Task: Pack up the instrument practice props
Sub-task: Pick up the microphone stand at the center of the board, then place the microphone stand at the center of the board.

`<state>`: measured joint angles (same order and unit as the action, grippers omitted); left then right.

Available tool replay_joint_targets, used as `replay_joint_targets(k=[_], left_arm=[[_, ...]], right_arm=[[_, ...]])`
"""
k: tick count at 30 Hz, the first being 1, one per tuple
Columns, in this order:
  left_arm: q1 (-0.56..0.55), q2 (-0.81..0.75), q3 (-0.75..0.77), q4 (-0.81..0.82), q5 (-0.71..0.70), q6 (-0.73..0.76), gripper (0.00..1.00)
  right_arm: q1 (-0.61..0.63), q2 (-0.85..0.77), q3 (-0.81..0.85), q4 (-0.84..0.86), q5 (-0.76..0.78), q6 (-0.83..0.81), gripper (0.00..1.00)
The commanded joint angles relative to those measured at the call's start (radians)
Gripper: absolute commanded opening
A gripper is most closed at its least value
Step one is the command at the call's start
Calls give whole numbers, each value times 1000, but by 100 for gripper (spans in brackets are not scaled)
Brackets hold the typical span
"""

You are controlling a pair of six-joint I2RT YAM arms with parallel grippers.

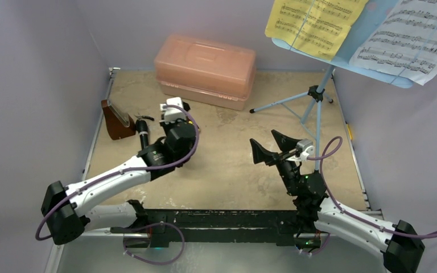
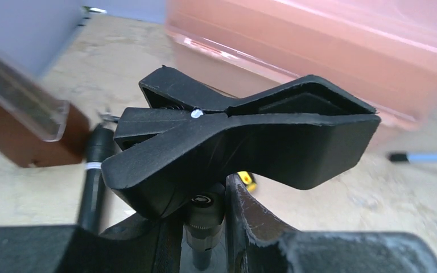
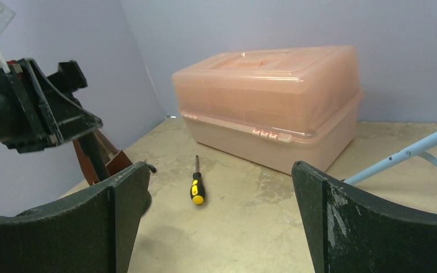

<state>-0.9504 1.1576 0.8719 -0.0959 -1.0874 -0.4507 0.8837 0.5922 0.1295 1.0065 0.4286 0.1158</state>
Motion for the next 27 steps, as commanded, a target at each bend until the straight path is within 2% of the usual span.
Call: replay_joint_targets(k=[1, 12, 16, 24, 27], left_arm=[[111, -94, 76, -104, -42, -11, 0], [542, -194, 60, -168, 81, -25, 0], [685, -202, 10, -129, 43, -40, 0], [905, -196, -84, -25, 95, -94, 0], [943, -185, -136, 27, 132, -110, 0]], right_arm=[[2, -26, -5, 27, 16, 15, 98], [3, -51, -8, 10, 19, 25, 98], [3, -51, -5, 4, 13, 29, 98], [3, -41, -4, 8, 1, 39, 98], [3, -30, -2, 9, -2, 40, 98]])
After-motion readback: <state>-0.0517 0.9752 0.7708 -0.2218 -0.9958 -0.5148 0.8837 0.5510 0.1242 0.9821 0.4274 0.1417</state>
